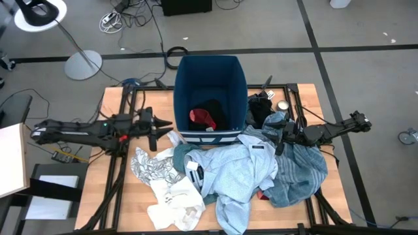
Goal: Sort clothes
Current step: Put the right black boxer into the blue bin
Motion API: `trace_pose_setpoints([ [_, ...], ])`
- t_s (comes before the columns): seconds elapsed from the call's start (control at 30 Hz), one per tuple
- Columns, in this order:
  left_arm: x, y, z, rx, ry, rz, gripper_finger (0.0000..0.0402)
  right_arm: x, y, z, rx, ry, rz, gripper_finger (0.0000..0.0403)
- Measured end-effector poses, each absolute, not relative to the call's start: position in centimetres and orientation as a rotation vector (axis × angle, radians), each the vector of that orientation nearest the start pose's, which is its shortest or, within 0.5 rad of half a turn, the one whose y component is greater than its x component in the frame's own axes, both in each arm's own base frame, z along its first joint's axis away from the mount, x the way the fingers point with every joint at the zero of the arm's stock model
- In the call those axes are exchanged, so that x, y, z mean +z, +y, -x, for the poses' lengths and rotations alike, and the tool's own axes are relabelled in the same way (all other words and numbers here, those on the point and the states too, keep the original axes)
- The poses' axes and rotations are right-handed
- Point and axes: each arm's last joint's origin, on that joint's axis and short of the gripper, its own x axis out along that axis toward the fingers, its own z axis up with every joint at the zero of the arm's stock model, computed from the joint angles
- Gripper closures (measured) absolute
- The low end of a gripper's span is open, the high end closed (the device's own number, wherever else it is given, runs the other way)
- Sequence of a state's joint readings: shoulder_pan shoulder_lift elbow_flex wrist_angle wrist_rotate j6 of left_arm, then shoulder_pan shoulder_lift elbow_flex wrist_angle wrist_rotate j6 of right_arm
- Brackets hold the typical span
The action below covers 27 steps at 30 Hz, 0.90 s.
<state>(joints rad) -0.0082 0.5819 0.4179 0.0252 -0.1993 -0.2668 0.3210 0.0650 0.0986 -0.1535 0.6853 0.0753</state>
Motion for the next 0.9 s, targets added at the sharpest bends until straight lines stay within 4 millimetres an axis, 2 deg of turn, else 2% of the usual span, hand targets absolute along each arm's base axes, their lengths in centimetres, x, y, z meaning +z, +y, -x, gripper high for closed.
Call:
trace_pose_setpoints([
  [0.3, 23.8, -1.0, -14.6, 0.176, 0.115, 0.270, 0.0270, 17.8, 1.1, -9.0, -0.368, 0.090, -0.017, 0.0192],
  [0.9, 23.9, -2.7, -14.3, 0.154, 0.104, 0.293, 0.0270, 17.8, 1.1, -9.0, -0.368, 0.090, -0.017, 0.0192],
])
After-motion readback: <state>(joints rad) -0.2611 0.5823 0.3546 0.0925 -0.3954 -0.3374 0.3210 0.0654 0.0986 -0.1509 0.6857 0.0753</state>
